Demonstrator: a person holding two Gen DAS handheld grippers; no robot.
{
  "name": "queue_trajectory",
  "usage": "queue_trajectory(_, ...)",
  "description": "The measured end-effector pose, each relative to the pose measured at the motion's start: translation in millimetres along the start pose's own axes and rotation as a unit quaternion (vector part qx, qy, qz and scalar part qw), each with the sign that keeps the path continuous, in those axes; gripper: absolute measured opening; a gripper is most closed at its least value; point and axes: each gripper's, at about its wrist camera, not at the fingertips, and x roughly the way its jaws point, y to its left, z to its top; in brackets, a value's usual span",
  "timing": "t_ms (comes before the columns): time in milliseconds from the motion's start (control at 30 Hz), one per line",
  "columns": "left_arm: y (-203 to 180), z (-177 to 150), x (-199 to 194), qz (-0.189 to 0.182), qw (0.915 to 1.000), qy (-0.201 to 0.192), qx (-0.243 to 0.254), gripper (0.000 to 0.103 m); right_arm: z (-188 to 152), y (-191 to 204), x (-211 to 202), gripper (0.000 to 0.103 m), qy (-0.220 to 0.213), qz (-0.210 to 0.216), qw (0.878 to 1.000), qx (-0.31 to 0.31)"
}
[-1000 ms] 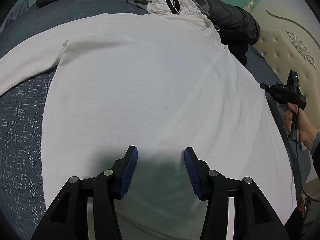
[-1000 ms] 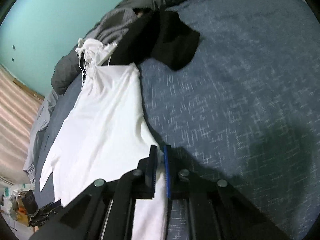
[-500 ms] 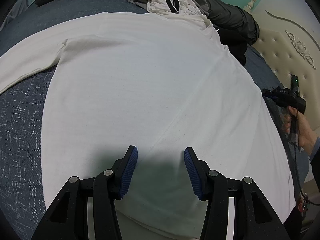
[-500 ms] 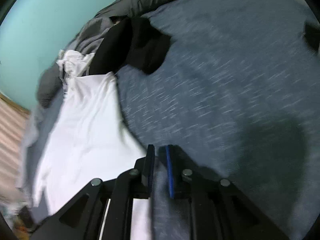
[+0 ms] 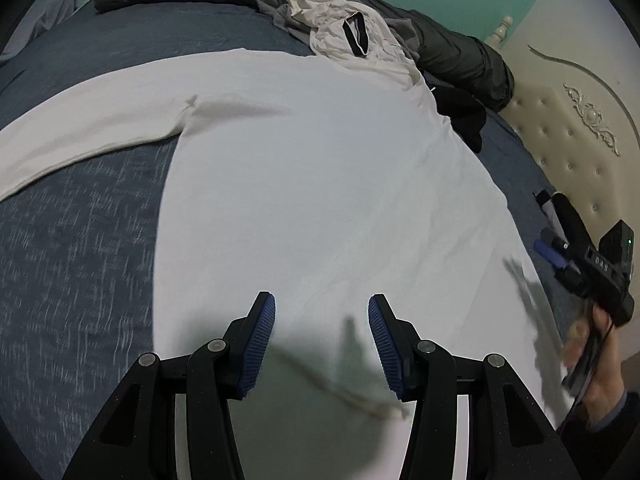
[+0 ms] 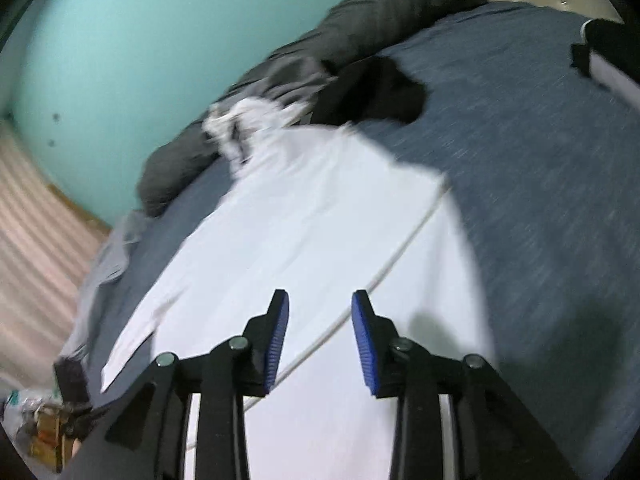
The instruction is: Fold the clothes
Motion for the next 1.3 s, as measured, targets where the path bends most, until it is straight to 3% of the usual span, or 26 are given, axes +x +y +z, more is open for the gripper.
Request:
queue_trajectory(267, -23.8, -29.4, 0.8, -0.003, 0.9987, 0.018, 0.048, 0.053, -47.2, 49.6, 6.0, 0.033, 0.016, 0.040, 0.999, -0.016)
queue_trajectory(467, -27.2, -41.1, 16.7, 0.030, 0.9969, 0.035, 0.064, 0.053, -50.3, 60.9, 17.4, 0.033, 0.017, 0.060, 0.998, -0.013)
queue_trajectory(633, -22.1, -36.9, -1.2, 0.043, 0.9974, 0.015, 0.056, 0.053, -53.1, 58.5, 17.7, 0.033, 0.015, 0.067, 0.998, -0.004)
queue_trajectory(733, 2.3, -24.5, -22.6, 0.036, 0.9993, -0.009, 0.006, 0.053, -56.7, 55.2, 20.6, 0.033, 0.023, 0.072, 0.997, 0.009)
queue_trajectory(867, 50.6, 1.6, -53.3, 0.066, 0.9958, -0.035, -0.053, 0.053, -51.0, 53.4, 20.7, 0.033, 0.025, 0.080, 0.996, 0.017)
queue_trajectory(900, 65.1, 7.0, -61.2, 0.075, 0.9942, -0.038, -0.067, 0.053, -49.1, 52.4, 19.4, 0.035, 0.022, 0.080, 0.996, 0.018)
queue_trajectory(933, 80.4, 12.4, -69.6, 0.086, 0.9922, -0.041, -0.080, 0.053, -47.2, 51.3, 18.1, 0.046, 0.020, 0.080, 0.996, 0.019)
queue_trajectory(967, 94.6, 17.6, -77.2, 0.096, 0.9900, -0.045, -0.094, 0.053, -45.3, 50.3, 16.8, 0.056, 0.018, 0.081, 0.996, 0.019)
queue_trajectory(1167, 187.3, 40.7, -123.1, 0.118, 0.9687, -0.084, -0.202, 0.060, -36.5, 34.8, 14.7, 0.059, 0.010, 0.079, 0.996, 0.051)
queue_trajectory(1300, 232.8, 49.4, -145.5, 0.150, 0.9573, -0.092, -0.229, 0.060, -33.9, 30.1, 23.2, 0.063, 0.018, 0.079, 0.995, 0.064)
